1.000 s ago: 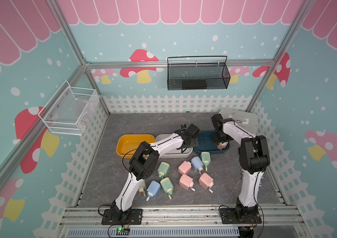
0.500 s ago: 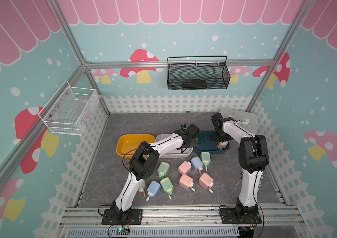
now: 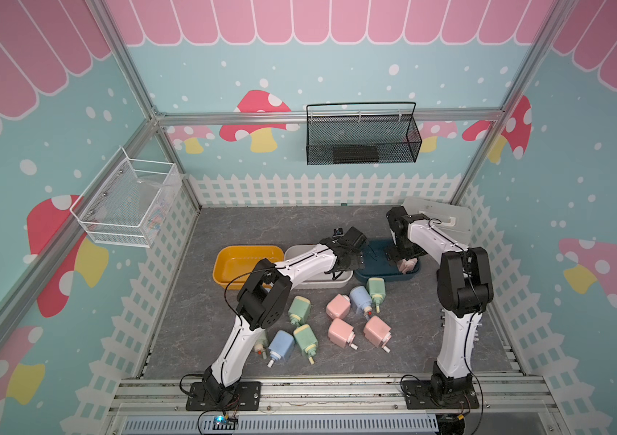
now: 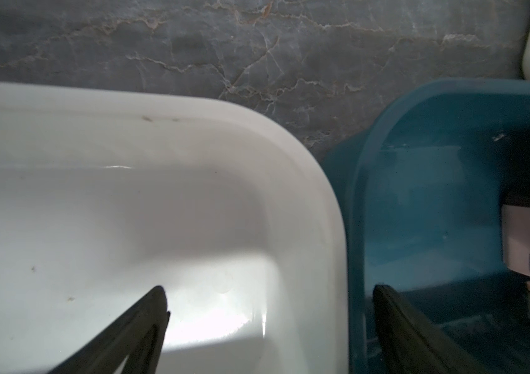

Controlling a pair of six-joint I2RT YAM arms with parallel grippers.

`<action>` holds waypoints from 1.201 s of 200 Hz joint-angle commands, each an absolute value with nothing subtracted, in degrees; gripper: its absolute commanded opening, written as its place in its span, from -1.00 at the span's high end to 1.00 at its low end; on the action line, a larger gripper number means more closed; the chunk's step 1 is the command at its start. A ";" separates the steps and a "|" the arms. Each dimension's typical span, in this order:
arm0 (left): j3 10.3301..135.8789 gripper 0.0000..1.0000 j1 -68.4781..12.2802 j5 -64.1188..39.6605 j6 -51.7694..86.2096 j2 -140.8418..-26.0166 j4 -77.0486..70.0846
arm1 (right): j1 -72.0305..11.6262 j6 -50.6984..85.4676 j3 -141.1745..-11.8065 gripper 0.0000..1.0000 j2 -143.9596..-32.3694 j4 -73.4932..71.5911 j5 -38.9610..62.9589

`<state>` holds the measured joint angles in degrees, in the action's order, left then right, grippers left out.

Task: Place the pencil sharpeners by color into the storage box
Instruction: Place the pencil sharpener in the storage box.

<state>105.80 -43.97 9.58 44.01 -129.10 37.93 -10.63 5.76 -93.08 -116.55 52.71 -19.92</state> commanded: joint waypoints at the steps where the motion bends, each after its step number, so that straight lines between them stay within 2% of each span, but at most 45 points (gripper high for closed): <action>1: 107.15 -0.98 -46.13 9.70 39.35 -125.40 38.16 | -11.31 5.70 -92.60 -0.97 -111.49 52.87 -18.73; 30: 106.98 -0.98 -46.79 11.81 36.28 -123.50 37.99 | -11.47 5.88 -88.91 -0.97 -106.22 48.83 -15.37; 82: 107.02 -0.98 -47.04 5.61 32.95 -120.73 35.74 | -13.49 6.77 -78.17 -0.97 -95.52 41.27 -9.82; 152: 100.01 -0.98 -45.91 -1.30 31.64 -114.40 30.61 | -15.03 11.95 -61.40 -0.96 -77.33 36.25 1.86; 179: 98.68 -0.98 -45.70 -0.75 30.10 -112.56 30.49 | -15.02 12.36 -58.09 -0.94 -72.09 38.60 3.41; 208: 96.03 -0.98 -44.58 0.00 29.78 -110.31 30.51 | -15.38 14.22 -54.99 -0.93 -68.05 42.19 12.71; 240: 93.22 -0.98 -42.88 -0.98 31.39 -109.23 30.38 | -16.38 16.79 -51.92 -0.93 -65.50 45.92 14.71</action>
